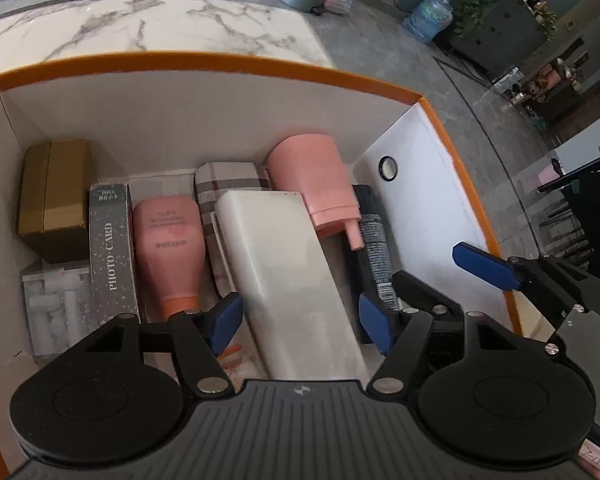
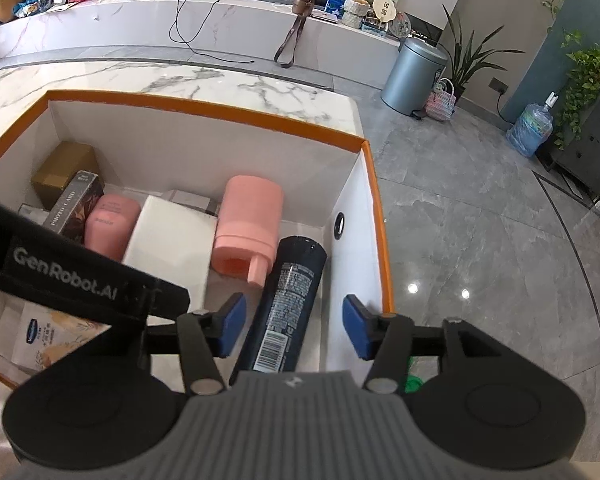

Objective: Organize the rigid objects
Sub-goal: 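Lower the spray can into the orange box with right gripper while left lowers the white box, then open both grippers and lift them away from the orange box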

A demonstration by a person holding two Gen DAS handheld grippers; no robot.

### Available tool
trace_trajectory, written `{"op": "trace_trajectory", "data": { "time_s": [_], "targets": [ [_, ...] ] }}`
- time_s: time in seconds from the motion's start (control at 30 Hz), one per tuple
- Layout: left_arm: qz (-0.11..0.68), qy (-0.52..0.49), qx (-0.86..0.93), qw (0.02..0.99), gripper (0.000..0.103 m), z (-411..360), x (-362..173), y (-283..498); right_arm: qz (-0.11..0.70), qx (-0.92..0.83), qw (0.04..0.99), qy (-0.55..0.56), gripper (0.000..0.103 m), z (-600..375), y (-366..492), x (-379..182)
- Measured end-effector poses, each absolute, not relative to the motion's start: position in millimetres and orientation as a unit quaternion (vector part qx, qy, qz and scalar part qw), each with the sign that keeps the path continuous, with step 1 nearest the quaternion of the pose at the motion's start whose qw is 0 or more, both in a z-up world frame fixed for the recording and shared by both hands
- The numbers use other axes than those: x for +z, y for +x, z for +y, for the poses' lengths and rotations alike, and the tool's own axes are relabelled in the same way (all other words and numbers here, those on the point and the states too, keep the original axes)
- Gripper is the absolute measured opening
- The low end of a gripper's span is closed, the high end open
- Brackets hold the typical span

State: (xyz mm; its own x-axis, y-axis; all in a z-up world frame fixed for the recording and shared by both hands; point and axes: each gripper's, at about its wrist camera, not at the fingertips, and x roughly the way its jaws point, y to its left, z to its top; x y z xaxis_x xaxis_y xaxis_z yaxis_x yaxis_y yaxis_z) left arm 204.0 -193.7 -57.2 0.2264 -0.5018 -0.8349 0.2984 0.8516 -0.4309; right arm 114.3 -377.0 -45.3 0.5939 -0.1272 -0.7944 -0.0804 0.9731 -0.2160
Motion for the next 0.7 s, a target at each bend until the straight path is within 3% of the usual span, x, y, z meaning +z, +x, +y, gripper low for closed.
{"op": "trace_trajectory", "data": {
  "time_s": [0.3,0.7],
  "targets": [
    [0.512,-0.083,-0.27,0.812,0.086,-181,-16,187,0.426,-0.018,0.898,-0.11,0.062,-374,102,-20],
    [0.327,0.039,-0.233,0.915,0.086,-139,62,126,0.347,0.01,0.935,-0.068,0.074,-350,66,25]
  ]
}}
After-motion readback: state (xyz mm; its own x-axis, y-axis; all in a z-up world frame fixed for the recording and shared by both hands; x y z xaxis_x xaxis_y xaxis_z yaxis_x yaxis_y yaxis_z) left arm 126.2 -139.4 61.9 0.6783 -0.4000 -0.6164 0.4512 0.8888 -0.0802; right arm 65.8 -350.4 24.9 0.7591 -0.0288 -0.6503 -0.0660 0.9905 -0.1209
